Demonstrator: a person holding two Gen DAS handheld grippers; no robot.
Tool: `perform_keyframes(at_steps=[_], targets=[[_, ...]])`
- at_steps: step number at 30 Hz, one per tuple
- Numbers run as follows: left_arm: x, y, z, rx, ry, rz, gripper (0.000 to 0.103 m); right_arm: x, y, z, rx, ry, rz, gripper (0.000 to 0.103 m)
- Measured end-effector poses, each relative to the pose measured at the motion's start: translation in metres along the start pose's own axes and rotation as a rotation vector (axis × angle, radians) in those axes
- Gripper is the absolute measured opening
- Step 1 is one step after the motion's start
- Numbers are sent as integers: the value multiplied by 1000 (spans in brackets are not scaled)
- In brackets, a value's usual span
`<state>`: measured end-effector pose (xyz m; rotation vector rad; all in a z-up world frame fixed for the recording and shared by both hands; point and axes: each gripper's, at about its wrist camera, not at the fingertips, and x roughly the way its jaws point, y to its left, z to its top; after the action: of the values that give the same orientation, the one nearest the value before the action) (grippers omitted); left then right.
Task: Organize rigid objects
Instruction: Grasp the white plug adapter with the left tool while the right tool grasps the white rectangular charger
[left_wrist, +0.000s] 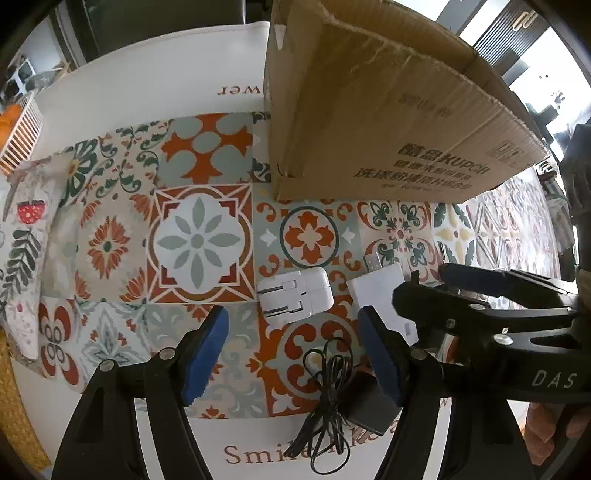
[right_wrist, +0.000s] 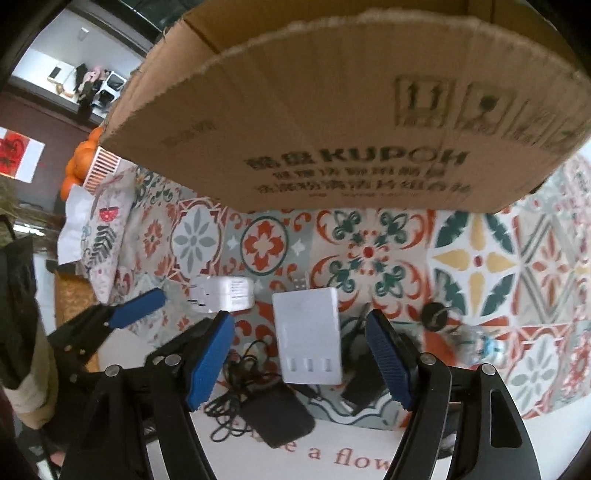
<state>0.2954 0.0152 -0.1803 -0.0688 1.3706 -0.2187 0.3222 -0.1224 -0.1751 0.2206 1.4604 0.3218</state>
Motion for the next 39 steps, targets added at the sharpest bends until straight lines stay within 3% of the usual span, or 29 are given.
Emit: perform_keyframes(at_steps=[12, 15, 26, 29, 39], targets=[[24, -6, 7, -44, -13, -17, 66, 9, -7, 4, 51, 15, 16, 63], [31, -10, 13, -45, -28, 4, 59, 8, -11, 6, 63, 13, 4, 63], [59, -20, 25, -66, -4, -3, 57, 10, -16, 5, 54, 16, -36, 62], [63, -21, 22, -57, -7, 5, 49, 9, -16, 5, 45, 18, -51, 62], [64, -13, 22, -45, -21, -32, 49, 15, -4, 3, 34, 30, -44, 62]])
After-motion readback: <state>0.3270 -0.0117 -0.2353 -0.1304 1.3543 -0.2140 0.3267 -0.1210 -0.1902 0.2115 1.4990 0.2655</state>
